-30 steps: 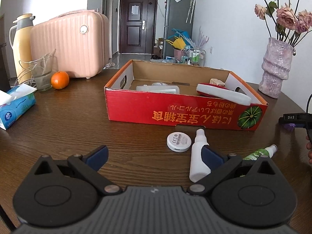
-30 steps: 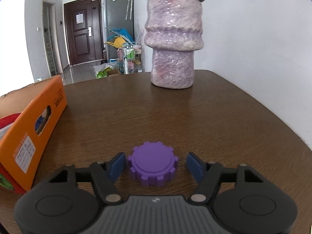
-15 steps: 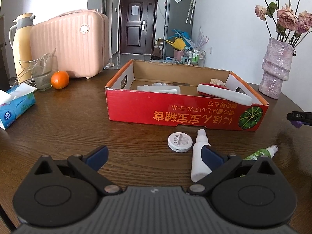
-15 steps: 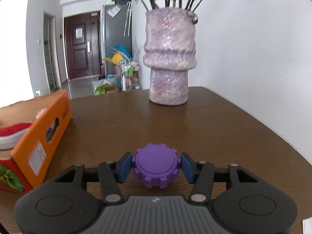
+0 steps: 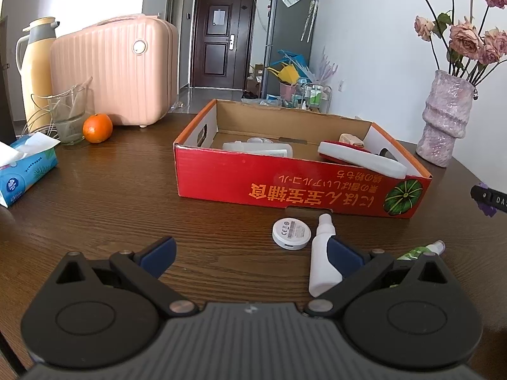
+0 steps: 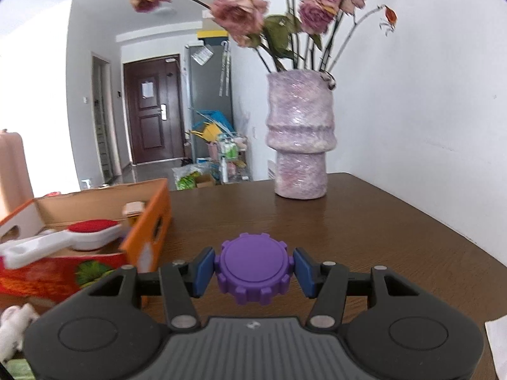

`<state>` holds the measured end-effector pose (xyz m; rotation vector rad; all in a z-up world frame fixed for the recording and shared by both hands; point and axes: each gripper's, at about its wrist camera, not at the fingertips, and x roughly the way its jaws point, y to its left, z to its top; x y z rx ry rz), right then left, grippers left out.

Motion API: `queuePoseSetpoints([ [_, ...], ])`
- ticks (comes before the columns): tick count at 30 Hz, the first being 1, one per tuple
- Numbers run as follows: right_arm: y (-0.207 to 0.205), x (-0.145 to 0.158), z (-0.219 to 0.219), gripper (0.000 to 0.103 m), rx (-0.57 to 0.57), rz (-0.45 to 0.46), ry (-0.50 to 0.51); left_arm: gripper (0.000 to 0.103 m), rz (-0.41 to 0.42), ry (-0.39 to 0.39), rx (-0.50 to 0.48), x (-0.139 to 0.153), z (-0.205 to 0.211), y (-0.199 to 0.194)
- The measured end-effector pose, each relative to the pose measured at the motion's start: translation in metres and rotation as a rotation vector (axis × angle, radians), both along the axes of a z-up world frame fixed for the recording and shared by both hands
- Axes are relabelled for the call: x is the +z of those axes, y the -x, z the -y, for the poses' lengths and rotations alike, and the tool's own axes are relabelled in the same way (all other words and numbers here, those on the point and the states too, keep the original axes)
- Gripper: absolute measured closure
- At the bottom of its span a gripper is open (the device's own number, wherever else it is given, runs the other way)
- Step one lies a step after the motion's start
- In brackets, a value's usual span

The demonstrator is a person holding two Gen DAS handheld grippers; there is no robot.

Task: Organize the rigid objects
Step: 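Grasp the white spray bottle with the left tool while the right tool holds the purple cap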

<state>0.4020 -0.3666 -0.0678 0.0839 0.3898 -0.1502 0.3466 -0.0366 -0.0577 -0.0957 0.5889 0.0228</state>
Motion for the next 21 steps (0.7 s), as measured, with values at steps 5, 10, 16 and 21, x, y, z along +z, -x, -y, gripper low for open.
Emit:
queuePoseSetpoints([
  [5, 0.024, 0.004, -0.020, 0.050, 0.041, 0.021, -0.001, 0.000, 0.007, 0.004, -0.008, 0.002, 0.000, 0.004],
  [10, 0.043, 0.004, -0.037, 0.050, 0.081, 0.029, -0.004, 0.000, 0.006, 0.007, -0.017, 0.004, 0.000, 0.007],
  [16, 0.061, 0.002, -0.050, 0.050, 0.099, 0.029, -0.015, 0.000, 0.001, 0.008, -0.042, 0.004, 0.003, 0.009],
  [21, 0.067, 0.001, -0.053, 0.050, 0.095, 0.032, -0.019, 0.000, 0.000, 0.004, -0.067, 0.004, 0.007, 0.012],
])
